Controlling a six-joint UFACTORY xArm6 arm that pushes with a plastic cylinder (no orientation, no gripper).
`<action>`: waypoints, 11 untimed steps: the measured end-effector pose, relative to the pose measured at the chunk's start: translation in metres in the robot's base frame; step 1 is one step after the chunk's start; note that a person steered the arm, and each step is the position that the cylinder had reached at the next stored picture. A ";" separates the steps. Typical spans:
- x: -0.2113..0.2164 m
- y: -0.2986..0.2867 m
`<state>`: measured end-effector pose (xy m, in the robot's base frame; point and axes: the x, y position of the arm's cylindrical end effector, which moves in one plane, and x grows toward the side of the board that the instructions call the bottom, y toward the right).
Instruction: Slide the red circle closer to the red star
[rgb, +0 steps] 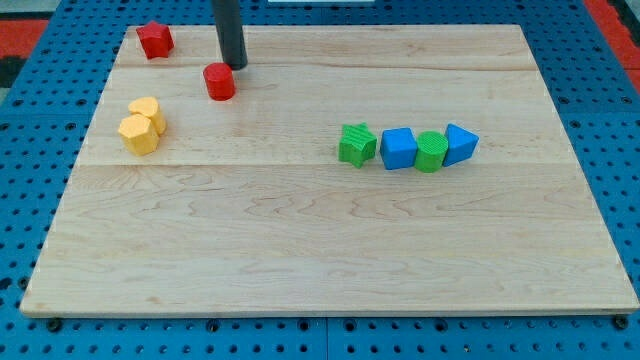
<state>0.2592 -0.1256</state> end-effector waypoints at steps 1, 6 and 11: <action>0.015 0.024; -0.005 -0.037; -0.052 -0.046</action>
